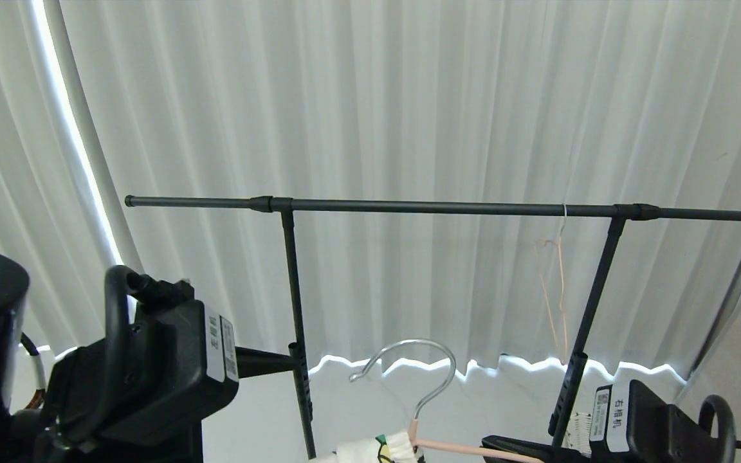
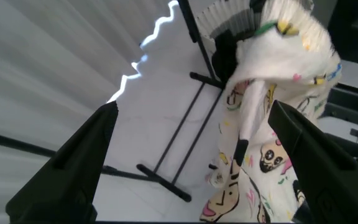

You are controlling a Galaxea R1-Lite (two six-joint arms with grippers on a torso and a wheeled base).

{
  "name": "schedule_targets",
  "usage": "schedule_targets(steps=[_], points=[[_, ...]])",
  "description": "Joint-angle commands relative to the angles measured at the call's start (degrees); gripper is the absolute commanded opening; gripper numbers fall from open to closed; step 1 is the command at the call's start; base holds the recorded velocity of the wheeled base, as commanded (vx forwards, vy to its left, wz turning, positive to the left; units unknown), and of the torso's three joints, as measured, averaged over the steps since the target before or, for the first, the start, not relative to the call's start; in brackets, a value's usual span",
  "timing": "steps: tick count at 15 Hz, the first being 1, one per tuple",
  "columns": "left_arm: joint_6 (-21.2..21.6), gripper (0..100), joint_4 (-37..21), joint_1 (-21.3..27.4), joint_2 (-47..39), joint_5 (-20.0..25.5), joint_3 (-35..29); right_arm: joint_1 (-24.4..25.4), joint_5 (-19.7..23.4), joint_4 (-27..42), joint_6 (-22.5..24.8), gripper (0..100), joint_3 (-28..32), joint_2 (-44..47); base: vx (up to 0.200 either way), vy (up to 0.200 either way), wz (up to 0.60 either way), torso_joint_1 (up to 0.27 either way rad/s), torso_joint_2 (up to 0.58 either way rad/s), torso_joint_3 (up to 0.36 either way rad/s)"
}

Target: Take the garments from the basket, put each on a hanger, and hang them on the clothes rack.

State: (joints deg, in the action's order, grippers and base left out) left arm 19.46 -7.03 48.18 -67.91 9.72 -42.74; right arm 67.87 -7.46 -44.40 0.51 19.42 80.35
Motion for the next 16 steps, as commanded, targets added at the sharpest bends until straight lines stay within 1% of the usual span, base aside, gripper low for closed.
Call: schedule_targets(steps=[1, 3, 4, 7, 8, 16], points=[[1.02, 100, 0.00, 0.16, -1.78, 0.04, 1.34, 0.07, -0.01, -0.51, 0.02, 0, 0.09, 0.34, 0.000, 0.000, 0.00, 0.000, 0.00, 0.000], [6.30, 100, 0.09, -0.19, -2.75, -0.05, 3.01, 0.25, -0.01, -0.60, 0.10, 0, 0.09, 0.34, 0.000, 0.000, 0.00, 0.000, 0.00, 0.000], [7.09, 100, 0.09, -0.45, -3.19, 0.04, 3.28, 0.69, -0.01, -0.69, 0.10, 0, 0.18, 0.34, 0.000, 0.000, 0.00, 0.000, 0.00, 0.000], [7.26, 100, 0.09, -0.36, -3.54, 0.13, 3.28, 1.13, -0.01, -0.69, 0.19, 0, 0.53, 0.25, 0.000, 0.000, 0.00, 0.000, 0.00, 0.000], [7.26, 0, 0.09, -0.36, -3.45, 0.22, 3.37, 1.13, -0.01, -0.78, 0.19, 0, 0.44, 0.25, 0.000, 0.000, 0.00, 0.000, 0.00, 0.000], [7.00, 0, 0.09, -0.45, -3.10, 0.04, 3.63, 1.13, -0.19, -1.92, 0.98, 0, -0.08, 0.25, 0.000, 0.000, 0.00, 0.000, 0.00, 0.000]])
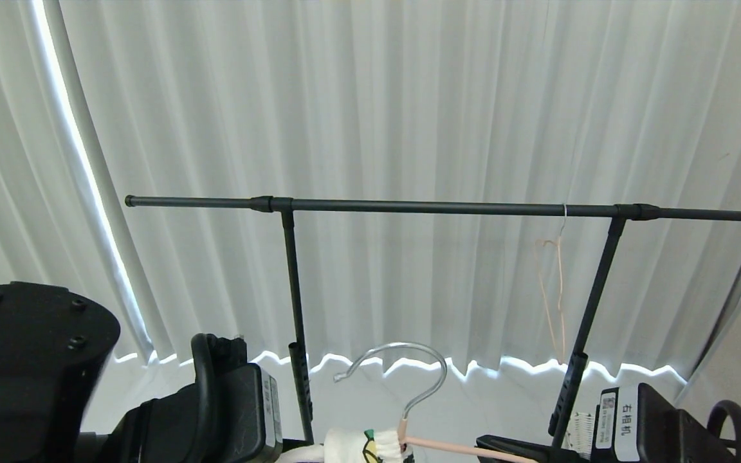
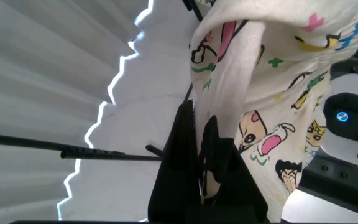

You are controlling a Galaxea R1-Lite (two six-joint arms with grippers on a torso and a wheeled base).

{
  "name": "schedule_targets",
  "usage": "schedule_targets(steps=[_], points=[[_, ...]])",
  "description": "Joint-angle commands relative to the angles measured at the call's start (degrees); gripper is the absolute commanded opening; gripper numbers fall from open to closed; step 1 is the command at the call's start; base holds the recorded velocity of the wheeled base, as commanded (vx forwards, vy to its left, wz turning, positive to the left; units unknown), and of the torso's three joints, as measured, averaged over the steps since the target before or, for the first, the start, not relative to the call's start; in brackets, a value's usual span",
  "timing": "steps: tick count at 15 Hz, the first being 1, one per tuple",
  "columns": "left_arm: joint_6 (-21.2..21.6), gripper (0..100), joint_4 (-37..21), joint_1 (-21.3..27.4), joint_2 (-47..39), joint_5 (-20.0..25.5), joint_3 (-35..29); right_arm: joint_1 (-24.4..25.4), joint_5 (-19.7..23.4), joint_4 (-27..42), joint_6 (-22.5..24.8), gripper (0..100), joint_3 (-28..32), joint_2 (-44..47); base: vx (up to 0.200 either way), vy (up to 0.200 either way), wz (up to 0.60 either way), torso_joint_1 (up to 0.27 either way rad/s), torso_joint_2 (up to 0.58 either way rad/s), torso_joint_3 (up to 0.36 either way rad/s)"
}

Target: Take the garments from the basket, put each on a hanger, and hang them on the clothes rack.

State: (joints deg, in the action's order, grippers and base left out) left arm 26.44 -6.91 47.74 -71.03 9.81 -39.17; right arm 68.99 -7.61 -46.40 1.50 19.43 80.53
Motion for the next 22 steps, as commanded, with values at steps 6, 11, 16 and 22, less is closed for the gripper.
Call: schedule_targets(steps=[6, 11, 16, 22], points=[[0.19, 0, 0.14, -4.50, 1.07, -2.43, 3.84, -0.78, -4.96, 0.17, 1.84, 100, -2.03, 0.24, 0.000, 0.000, 0.00, 0.000, 0.00, 0.000], [-0.95, 0, 3.22, -15.04, 6.61, -6.65, 9.64, -2.28, -6.02, 0.08, 1.31, 100, -4.67, 0.24, 0.000, 0.000, 0.00, 0.000, 0.00, 0.000], [-6.14, 0, 11.66, -19.53, 6.26, -6.56, 3.84, -2.19, -5.84, -2.12, -8.97, 100, 0.52, 7.01, 0.000, 0.000, 0.00, 0.000, 0.00, 0.000], [-5.70, 0, 15.44, -19.00, 6.52, -6.30, 3.05, -2.89, -10.76, -2.56, -23.82, 100, 16.78, 20.63, 0.000, 0.000, 0.00, 0.000, 0.00, 0.000]])
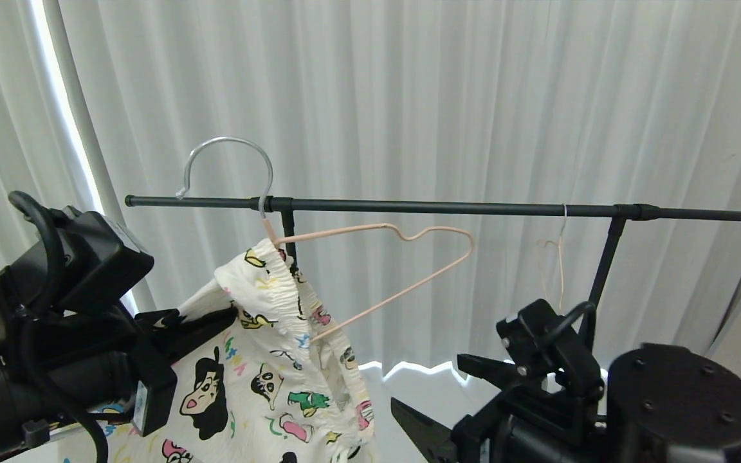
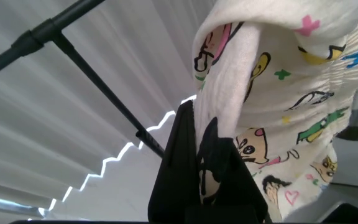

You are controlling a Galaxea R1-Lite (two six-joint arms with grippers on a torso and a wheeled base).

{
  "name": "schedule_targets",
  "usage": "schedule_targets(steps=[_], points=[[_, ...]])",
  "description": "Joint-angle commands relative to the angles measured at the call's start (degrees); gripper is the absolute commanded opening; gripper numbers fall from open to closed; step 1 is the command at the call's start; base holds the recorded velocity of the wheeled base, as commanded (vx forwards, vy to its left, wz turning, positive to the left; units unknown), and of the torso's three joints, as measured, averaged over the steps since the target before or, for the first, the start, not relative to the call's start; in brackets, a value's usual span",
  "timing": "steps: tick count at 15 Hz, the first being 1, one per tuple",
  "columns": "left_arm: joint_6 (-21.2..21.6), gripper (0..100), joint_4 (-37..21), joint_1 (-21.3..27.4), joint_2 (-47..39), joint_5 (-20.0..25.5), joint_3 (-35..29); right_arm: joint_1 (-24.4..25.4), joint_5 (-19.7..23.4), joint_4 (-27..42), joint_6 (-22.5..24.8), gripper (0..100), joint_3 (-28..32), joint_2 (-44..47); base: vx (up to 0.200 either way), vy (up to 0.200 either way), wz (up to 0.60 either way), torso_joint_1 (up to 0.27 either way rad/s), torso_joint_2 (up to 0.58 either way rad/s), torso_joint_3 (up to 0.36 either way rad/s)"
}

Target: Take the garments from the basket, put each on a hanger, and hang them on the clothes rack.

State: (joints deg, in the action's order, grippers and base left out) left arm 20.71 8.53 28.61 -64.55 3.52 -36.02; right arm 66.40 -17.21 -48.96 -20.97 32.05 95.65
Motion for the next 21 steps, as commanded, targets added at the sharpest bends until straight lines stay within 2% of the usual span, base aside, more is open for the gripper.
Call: schedule_targets(steps=[1, 6, 11, 12, 18, 19, 21], points=[[-0.06, 0, 0.08, 0.57, 0.04, -0.01, -0.19, -0.22, -1.51, 0.00, -1.44, 100, 5.83, 7.18, 0.000, 0.000, 0.00, 0.000, 0.00, 0.000], [0.03, 0, 0.08, 2.85, 0.92, 0.08, -0.36, 4.44, -4.85, 0.00, -1.44, 100, 7.50, 13.25, 0.000, 0.000, 0.00, 0.000, 0.00, 0.000], [-0.06, 0, 0.08, 3.03, 1.09, -0.01, -2.12, 4.26, -6.52, 0.09, -1.53, 100, 4.69, 13.16, 0.000, 0.000, 0.00, 0.000, 0.00, 0.000], [-0.15, 0, 0.08, 3.03, 1.09, -0.01, -2.82, 4.26, -6.69, 0.00, -1.53, 0, 4.34, 12.99, 0.000, 0.000, 0.00, 0.000, 0.00, 0.000], [-0.23, 0, 0.08, 2.85, 0.92, -0.01, -2.65, 3.21, -8.19, 0.00, -1.18, 0, 2.32, 12.11, 0.000, 0.000, 0.00, 0.000, 0.00, 0.000], [-0.23, 0, 0.08, 2.68, 1.09, -0.01, -2.12, 1.54, -8.45, 0.00, -0.74, 0, 1.17, 11.40, 0.000, 0.000, 0.00, 0.000, 0.00, 0.000], [-0.15, 0, 0.08, 0.66, 1.36, -0.10, 0.34, -4.97, -8.45, 0.00, 1.72, 0, 0.82, 9.73, 0.000, 0.000, 0.00, 0.000, 0.00, 0.000]])
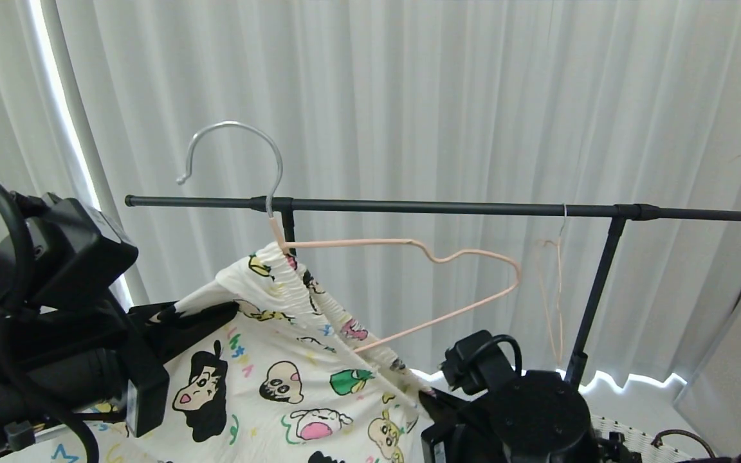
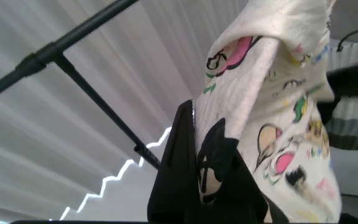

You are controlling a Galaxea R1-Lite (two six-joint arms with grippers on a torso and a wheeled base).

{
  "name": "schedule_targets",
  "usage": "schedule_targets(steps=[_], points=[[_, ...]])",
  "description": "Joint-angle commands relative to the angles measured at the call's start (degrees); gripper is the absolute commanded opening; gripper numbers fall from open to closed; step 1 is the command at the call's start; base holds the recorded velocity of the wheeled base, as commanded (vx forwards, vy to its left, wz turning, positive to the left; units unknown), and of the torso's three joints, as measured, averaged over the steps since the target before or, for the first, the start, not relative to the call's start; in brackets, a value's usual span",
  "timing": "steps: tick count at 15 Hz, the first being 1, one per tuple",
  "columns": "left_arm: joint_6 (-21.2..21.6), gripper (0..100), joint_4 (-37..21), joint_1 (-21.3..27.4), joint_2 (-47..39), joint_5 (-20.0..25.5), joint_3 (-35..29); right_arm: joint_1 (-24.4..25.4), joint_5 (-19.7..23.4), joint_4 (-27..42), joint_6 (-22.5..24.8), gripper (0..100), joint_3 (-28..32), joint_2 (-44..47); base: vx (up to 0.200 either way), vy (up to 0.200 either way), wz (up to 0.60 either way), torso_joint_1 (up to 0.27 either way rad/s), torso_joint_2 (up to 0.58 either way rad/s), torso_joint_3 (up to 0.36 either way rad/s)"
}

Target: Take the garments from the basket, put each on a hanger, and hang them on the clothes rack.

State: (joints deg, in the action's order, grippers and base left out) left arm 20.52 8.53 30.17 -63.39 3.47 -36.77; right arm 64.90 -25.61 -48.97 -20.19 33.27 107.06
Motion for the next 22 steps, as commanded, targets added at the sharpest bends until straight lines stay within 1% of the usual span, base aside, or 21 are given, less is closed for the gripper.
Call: schedule_targets(steps=[1, 2, 3, 5, 6, 9, 11, 12, 13, 14, 15, 17, 19, 20, 22], points=[[0.05, 0, 0.08, -1.78, 0.64, -0.05, 2.31, -7.07, 0.04, 0.01, 3.05, 0, -0.40, -2.73, 0.000, 0.000, 0.00, 0.000, 0.00, 0.000], [0.14, 0, 0.08, -2.13, 0.99, -0.05, 3.54, -10.50, 0.39, 0.01, 5.16, 0, -0.48, -3.79, 0.000, 0.000, 0.00, 0.000, 0.00, 0.000], [0.23, 0, 0.08, -2.13, 1.60, -0.05, 4.86, -13.49, 0.65, 0.01, 6.30, 0, -0.40, -4.67, 0.000, 0.000, 0.00, 0.000, 0.00, 0.000], [0.31, 0, 0.08, -2.13, 2.66, -0.13, 8.11, -16.56, 2.41, 0.01, 7.97, 0, -0.48, -6.34, 0.000, 0.000, 0.00, 0.000, 0.00, 0.000], [0.31, 0, -0.01, -2.22, 2.92, -0.22, 9.43, -17.00, 3.02, 0.01, 8.41, 0, -0.48, -6.77, 0.000, 0.000, 0.00, 0.000, 0.00, 0.000], [0.49, 0, -0.10, -2.22, 3.45, -0.31, 12.60, -17.00, 3.11, 0.01, 9.64, 0, -0.40, -7.04, 0.000, 0.000, 0.00, 0.000, 0.00, 0.000], [1.72, 0, -0.36, -2.22, 3.10, -0.93, 14.09, -16.91, 3.20, 0.01, 9.82, 0, -0.40, -7.74, 0.000, 0.000, 0.00, 0.000, 0.00, 0.000], [3.57, 0, -0.89, -2.22, 2.39, -2.86, 14.71, -16.83, 3.73, 0.01, 10.70, 0, -0.40, -8.44, 0.000, 0.000, 0.00, 0.000, 0.00, 0.000], [5.94, 0, -1.41, -2.22, 0.90, -5.85, 15.06, -16.74, 4.96, 0.10, 11.93, 0, -0.57, -9.41, 0.000, 0.000, 0.00, 0.000, 0.00, 0.000], [7.87, 0, -1.41, -2.13, -1.03, -9.36, 15.15, -16.65, 5.84, 0.45, 12.98, 100, -1.10, -9.94, 0.000, 0.000, 0.00, 0.000, 0.00, 0.000], [8.05, 0, -1.33, -2.13, -2.70, -10.51, 14.71, -16.30, 6.45, 0.45, 14.04, 100, -1.54, -10.11, 0.000, 0.000, 0.00, 0.000, 0.00, 0.000], [7.96, 0, -1.24, -2.13, -4.81, -10.68, 13.48, -14.54, 8.03, 0.45, 16.14, 100, -1.72, -10.64, 0.000, 0.000, 0.00, 0.000, 0.00, 0.000], [7.52, 0, -1.24, -2.22, -5.25, -10.77, 12.86, -12.61, 9.35, 0.45, 16.76, 100, -2.07, -11.34, 0.000, 0.000, 0.00, 0.000, 0.00, 0.000], [7.17, 0, -1.24, -3.19, -5.25, -10.68, 12.95, -11.73, 9.97, 0.45, 17.99, 100, -2.77, -11.70, 0.000, 0.000, 0.00, 0.000, 0.00, 0.000], [4.36, 0, -1.15, -3.28, -4.99, -10.59, 12.95, -11.55, 12.43, 0.45, 20.45, 100, -4.79, -13.01, 0.000, 0.000, 0.00, 0.000, 0.00, 0.000]])
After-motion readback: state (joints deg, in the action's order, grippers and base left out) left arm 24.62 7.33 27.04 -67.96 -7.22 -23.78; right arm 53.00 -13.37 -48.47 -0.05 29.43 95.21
